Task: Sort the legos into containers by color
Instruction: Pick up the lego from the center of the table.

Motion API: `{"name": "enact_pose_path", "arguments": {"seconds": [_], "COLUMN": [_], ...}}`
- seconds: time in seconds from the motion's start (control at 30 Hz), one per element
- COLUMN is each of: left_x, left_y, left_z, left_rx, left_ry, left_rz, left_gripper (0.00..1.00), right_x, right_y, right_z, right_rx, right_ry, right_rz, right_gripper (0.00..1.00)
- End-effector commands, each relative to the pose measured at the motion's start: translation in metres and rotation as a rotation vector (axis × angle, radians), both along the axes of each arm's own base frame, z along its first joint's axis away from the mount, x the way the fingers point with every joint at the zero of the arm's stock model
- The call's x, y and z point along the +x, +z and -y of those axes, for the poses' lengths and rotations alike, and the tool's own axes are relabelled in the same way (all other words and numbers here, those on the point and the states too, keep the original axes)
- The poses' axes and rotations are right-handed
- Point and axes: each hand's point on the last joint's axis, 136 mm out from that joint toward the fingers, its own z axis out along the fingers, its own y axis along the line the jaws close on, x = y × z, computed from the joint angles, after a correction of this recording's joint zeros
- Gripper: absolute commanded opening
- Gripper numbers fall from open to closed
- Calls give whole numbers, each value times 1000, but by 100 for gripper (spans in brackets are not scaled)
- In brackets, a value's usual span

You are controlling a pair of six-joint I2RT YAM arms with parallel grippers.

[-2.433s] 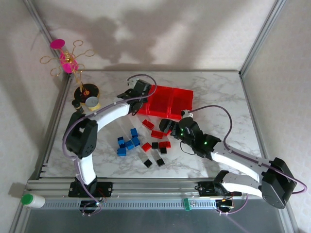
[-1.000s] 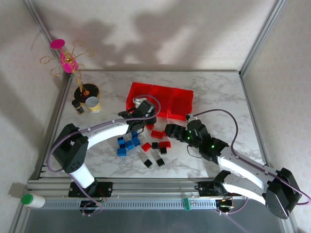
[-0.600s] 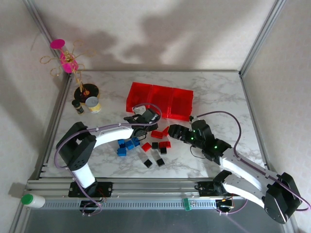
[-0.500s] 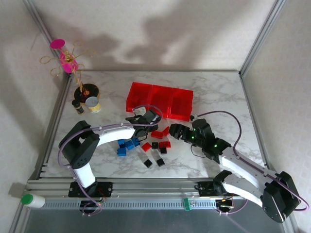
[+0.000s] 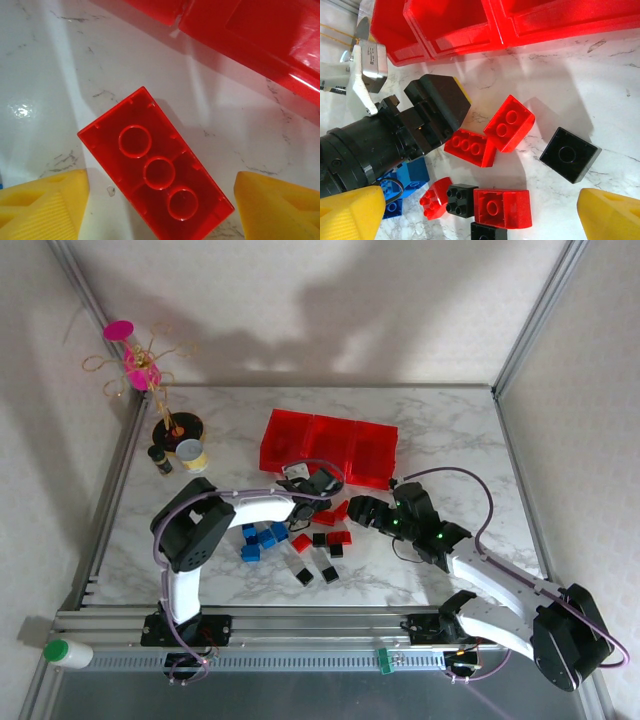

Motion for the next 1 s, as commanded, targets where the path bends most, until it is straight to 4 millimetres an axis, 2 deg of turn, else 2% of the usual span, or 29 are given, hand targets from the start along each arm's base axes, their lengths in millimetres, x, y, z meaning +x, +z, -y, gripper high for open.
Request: {"name": "enact_pose_path", "arguments": {"seconds": [0.0,0.37,0.67,0.8,0.97], "left_x": [8,14,9,6,1], "left_y": [3,-2,2,9,27], "left_z": [4,0,-6,-10,-16], "left_rx": [16,71,68,66,54], "left_ry": [21,34,31,29,23], "left_rz": [25,30,37,48,74], "left_gripper": [73,58,42,37,34], "right_x": [8,9,8,9,8], "right_y": [14,12,11,14,20], "right_z": [-3,-3,-9,-12,-15], "right_rx": [18,13,25,33,42], "right_ry": [10,13,42,57,81], "right_rz": [46,40,36,45,63], "right_gripper": [99,99,99,99,99]}}
